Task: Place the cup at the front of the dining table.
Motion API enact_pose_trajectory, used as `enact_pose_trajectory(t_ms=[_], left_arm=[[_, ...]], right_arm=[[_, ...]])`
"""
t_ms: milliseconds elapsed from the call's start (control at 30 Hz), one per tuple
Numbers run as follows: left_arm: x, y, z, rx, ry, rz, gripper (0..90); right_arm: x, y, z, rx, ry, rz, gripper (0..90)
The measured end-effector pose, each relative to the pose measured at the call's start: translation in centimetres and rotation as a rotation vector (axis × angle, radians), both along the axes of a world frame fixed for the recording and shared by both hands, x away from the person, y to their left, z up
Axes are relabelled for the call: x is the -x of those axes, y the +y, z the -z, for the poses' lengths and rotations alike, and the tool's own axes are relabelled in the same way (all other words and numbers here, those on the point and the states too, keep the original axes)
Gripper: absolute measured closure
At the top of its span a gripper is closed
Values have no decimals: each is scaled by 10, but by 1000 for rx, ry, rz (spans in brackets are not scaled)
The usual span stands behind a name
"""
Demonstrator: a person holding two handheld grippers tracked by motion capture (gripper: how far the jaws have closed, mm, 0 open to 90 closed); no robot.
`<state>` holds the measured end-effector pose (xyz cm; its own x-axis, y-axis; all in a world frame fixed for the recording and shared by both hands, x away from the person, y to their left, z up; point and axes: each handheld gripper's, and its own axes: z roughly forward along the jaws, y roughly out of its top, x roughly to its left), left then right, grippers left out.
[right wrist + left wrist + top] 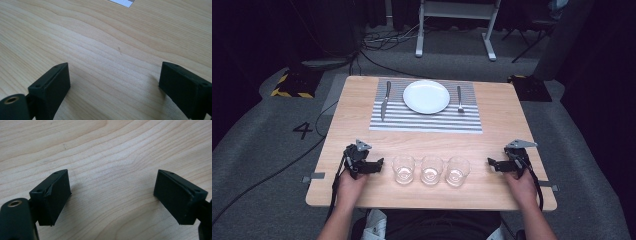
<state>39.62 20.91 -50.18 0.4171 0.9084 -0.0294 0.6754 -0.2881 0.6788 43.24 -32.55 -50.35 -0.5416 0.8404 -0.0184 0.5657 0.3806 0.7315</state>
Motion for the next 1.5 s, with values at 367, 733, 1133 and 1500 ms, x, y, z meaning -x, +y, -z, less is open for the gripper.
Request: enact_pose_trajectory(t_ms=[367, 733, 1133, 1500], left_arm=[[-1, 0, 0, -3, 2, 10, 139], [-7, 0, -1, -14, 15, 22, 99], [-1, 6, -29, -31, 6, 75, 164], [23, 5, -62, 107, -125, 237, 158]], right_arm=[[0, 0, 0, 0, 0, 0, 98], [0, 0, 0, 0, 0, 0, 98], [1, 1, 0, -3, 5, 8, 98], [1, 1, 0, -3, 5, 10, 98]])
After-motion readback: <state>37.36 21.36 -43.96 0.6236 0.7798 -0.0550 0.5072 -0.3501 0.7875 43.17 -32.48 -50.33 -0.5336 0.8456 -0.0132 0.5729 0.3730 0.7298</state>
